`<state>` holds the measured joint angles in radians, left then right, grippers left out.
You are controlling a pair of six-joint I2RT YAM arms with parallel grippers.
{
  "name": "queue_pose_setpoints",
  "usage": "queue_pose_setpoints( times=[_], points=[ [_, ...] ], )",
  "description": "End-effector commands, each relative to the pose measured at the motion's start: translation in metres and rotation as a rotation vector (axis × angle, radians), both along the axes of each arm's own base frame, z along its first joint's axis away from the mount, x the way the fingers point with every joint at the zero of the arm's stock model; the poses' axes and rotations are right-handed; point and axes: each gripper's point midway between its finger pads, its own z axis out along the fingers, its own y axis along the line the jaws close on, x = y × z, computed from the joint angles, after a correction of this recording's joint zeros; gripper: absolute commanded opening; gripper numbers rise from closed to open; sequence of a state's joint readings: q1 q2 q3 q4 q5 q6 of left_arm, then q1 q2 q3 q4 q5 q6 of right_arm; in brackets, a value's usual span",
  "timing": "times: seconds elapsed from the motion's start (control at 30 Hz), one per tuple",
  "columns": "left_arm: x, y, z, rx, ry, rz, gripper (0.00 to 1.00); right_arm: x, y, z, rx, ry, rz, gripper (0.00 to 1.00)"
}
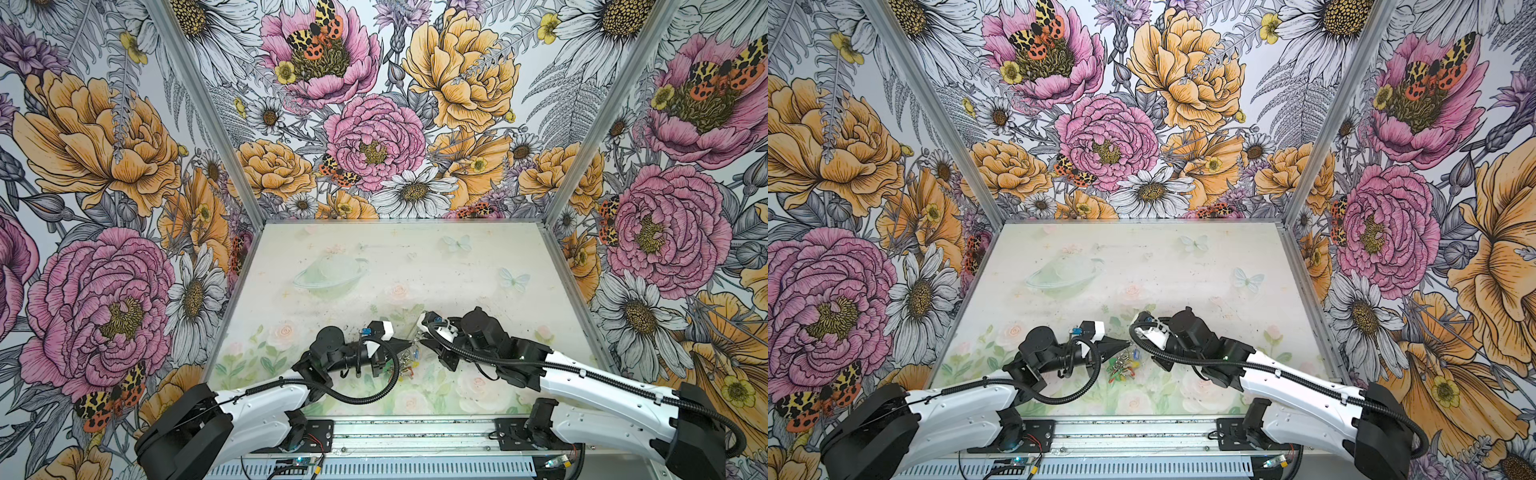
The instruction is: Put the keys on the keyring
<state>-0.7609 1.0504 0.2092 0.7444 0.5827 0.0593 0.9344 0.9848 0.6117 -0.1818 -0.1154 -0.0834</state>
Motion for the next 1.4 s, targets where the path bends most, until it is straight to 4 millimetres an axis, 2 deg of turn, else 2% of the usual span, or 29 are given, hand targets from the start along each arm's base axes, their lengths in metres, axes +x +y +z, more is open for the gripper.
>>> queue_pose_setpoints(
  times=[0.0,0.17,0.4,0.83,1.23,1.37],
  points=[
    [0.004,0.003,0.013,-0.020,-0.054,0.018,0.00,-0.011,0.006,0.015,0.067,-0.020,0.079,0.19],
    [0.001,0.003,0.014,-0.024,-0.060,0.000,0.00,-0.028,0.020,0.021,0.110,0.028,0.191,0.17],
    [-0.003,0.002,0.012,-0.022,-0.055,-0.023,0.00,-0.030,0.027,0.026,0.153,0.021,0.210,0.18],
    [-0.014,0.000,0.016,-0.039,-0.056,-0.085,0.00,-0.015,0.026,0.010,0.109,0.008,0.136,0.18],
    [-0.017,-0.003,0.019,-0.054,-0.061,-0.105,0.00,-0.025,0.034,0.010,0.141,0.031,0.202,0.17],
    [-0.016,-0.004,0.017,-0.049,-0.057,-0.104,0.00,-0.026,0.034,0.011,0.141,0.034,0.208,0.11]
  ],
)
